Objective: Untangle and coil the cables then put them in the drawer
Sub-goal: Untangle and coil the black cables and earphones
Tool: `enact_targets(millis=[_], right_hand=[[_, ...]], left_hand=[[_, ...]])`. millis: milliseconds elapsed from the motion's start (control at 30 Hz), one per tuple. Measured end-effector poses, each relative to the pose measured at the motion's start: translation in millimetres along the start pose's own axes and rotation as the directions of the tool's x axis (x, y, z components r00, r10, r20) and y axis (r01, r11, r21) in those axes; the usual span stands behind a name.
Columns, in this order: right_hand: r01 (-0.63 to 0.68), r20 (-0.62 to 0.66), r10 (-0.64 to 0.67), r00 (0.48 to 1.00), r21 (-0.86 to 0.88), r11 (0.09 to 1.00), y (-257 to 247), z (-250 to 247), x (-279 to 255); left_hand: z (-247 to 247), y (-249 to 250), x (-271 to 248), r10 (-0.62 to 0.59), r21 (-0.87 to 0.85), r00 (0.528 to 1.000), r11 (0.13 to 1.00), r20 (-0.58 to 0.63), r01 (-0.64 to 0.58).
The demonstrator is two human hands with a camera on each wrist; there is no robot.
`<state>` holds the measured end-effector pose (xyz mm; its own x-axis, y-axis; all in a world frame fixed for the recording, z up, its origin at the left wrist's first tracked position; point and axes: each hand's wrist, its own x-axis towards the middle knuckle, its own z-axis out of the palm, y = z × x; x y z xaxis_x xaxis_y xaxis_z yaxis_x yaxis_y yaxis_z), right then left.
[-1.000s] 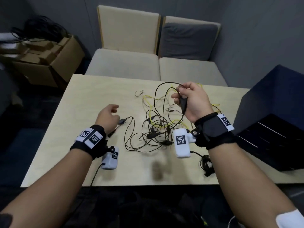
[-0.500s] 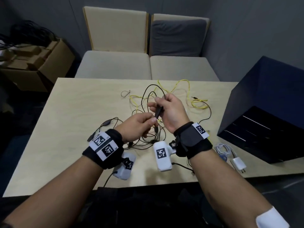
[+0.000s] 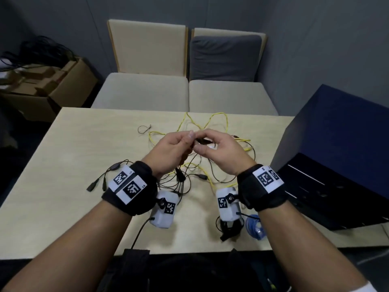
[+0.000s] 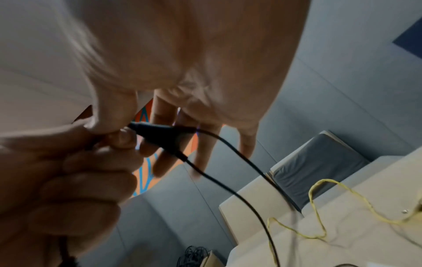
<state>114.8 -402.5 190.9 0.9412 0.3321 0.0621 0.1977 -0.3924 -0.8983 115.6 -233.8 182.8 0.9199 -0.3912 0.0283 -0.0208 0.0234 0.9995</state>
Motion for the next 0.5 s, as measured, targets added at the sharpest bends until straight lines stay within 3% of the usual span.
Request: enact_targets(millis=[67, 233, 367, 433, 500], right_hand=[[-0.056, 0.034, 0.053, 0.998, 0.089, 0.994, 4, -8, -2], [-0.050, 0.095, 0.032, 0.995, 0.195, 0.980, 12, -33, -3], [-0.097, 0.205, 0.085, 0.975, 0.049, 0.994, 17, -48, 4], [-0.117, 0.146, 0.116, 0.982, -0.006, 0.993, 19, -47, 9], [-0.134, 0.087, 0.125, 0.988, 0.105, 0.985, 18, -43, 13]], left_hand=[[4, 0, 6, -0.012, -0.029, 0.998, 1.000, -0.065, 0.010], [5, -9, 9, -0.006, 0.033, 0.990, 0.999, -0.140, 0.011], [-4, -12, 4, -0.014, 0.016, 0.969, 1.000, -0.247, 0.019], [-17, -12, 3, -0.045, -0.088, 0.952, 0.996, -0.302, 0.019], [-27, -12, 2, -0.060, -0.121, 0.954, 0.992, -0.292, 0.026]])
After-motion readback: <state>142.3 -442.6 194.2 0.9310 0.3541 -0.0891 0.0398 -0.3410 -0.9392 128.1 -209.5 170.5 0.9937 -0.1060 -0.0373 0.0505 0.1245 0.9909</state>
